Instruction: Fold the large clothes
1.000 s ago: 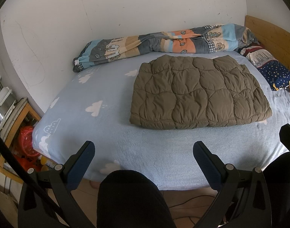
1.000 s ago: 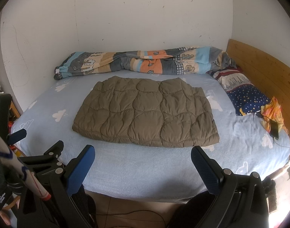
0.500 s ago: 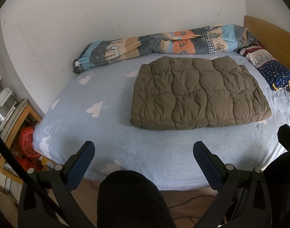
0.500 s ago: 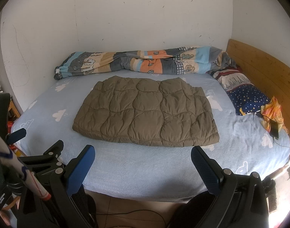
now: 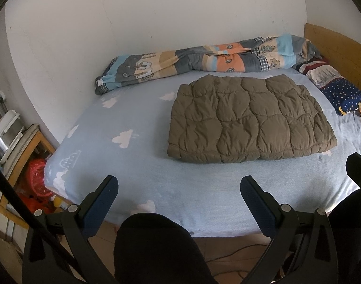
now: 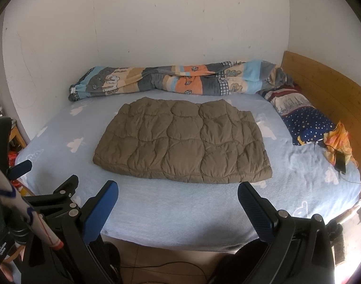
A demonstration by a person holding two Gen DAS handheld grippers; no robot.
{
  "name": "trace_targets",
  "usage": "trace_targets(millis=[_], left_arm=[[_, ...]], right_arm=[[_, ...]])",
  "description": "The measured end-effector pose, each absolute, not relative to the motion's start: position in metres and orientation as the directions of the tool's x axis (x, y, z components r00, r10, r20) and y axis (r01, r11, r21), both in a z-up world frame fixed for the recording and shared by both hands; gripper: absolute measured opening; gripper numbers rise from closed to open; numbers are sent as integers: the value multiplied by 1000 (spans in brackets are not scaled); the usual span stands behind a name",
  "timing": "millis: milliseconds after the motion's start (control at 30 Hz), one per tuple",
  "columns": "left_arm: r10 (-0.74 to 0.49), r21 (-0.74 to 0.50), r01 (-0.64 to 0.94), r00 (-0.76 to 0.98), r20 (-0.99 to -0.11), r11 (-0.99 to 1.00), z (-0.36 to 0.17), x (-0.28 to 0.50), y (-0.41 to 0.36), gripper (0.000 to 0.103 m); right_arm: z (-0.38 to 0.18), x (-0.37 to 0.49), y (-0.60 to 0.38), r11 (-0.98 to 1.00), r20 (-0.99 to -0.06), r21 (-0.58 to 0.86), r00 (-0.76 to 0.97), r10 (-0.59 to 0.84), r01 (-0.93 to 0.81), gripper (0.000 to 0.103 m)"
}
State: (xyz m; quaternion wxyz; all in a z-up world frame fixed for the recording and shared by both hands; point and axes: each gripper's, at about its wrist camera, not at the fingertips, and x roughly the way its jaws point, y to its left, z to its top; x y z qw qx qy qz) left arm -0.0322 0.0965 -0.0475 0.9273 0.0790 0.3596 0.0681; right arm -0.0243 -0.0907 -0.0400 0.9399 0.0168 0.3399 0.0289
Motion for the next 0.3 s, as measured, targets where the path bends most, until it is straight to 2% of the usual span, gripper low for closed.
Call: trace_targets(millis=[133,300], left_arm=[[168,169,-75,738,-653,983,-41,-38,103,103],[97,69,-68,752,-653,995,-34,-39,120,103]], right_arm=[[-32,-32,-84,998,-626,45,777,66,-48,102],[-21,-37,-82,997,-616,49,785,71,-52,102]])
